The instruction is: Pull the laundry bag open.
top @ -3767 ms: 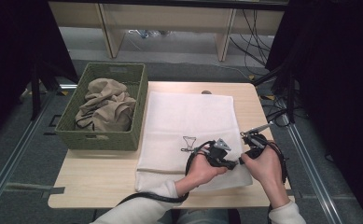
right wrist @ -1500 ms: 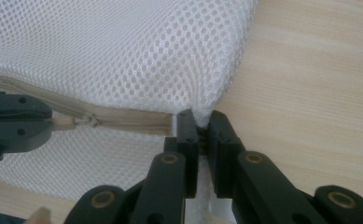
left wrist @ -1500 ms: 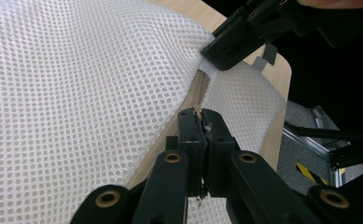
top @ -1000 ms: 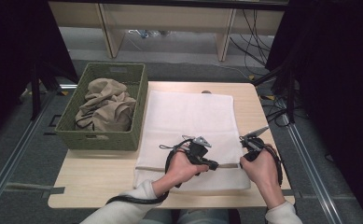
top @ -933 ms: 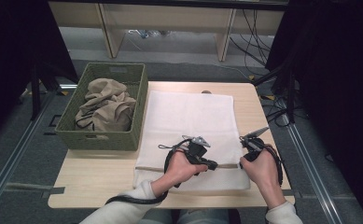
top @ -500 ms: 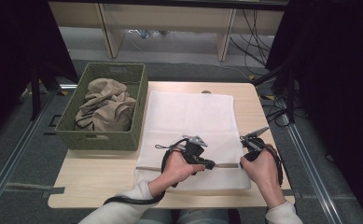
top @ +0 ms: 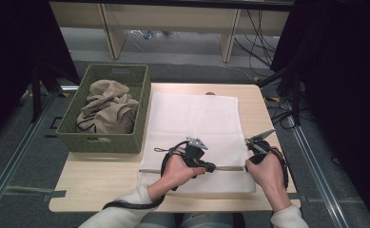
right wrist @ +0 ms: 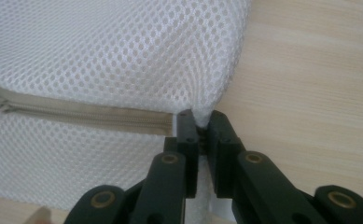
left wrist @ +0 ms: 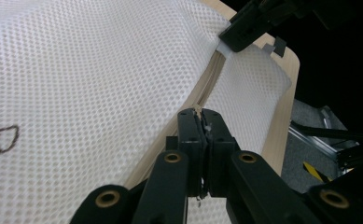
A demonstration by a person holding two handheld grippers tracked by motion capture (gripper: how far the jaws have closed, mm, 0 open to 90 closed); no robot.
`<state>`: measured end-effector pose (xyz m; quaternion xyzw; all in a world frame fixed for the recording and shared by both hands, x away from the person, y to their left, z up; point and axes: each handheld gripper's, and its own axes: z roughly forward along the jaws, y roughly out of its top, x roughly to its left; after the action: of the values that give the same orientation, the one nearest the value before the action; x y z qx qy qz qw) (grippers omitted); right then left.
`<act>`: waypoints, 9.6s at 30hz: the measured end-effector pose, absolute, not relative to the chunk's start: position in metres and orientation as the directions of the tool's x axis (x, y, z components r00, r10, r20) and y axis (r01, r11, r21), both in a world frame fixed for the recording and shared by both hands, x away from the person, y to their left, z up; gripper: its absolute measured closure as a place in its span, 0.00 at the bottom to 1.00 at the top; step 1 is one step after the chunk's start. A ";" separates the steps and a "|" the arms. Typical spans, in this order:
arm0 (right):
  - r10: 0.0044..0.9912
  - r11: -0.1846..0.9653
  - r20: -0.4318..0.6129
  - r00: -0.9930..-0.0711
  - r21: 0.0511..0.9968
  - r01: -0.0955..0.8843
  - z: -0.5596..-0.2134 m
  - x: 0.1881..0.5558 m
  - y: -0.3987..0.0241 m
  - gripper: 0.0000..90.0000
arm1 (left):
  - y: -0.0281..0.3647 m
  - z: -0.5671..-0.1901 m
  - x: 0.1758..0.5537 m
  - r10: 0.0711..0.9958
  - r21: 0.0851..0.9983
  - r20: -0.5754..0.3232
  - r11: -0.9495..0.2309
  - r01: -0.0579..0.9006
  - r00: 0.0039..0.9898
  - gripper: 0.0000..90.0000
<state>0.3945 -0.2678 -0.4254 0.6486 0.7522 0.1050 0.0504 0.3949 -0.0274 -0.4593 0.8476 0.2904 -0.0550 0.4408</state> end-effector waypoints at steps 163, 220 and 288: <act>0.993 0.098 0.045 -0.108 0.181 0.979 -0.435 0.399 -0.268 0.94 | 0.123 -0.462 0.377 0.598 0.672 -0.402 -0.321 0.667 0.693 0.97; 0.996 0.074 0.033 -0.082 0.176 0.982 -0.438 0.398 -0.270 0.94 | 0.185 -0.467 0.370 0.684 0.653 -0.387 -0.271 0.707 0.619 0.97; 0.956 0.266 0.013 -0.292 0.375 0.888 -0.435 0.396 -0.256 0.68 | 0.140 -0.473 0.373 0.625 0.679 -0.168 -0.487 0.549 0.762 0.87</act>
<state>0.3959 -0.2558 -0.4353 0.5848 0.7883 0.1573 0.1084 0.3734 0.1399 -0.4732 0.8608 0.3410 0.0505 0.3744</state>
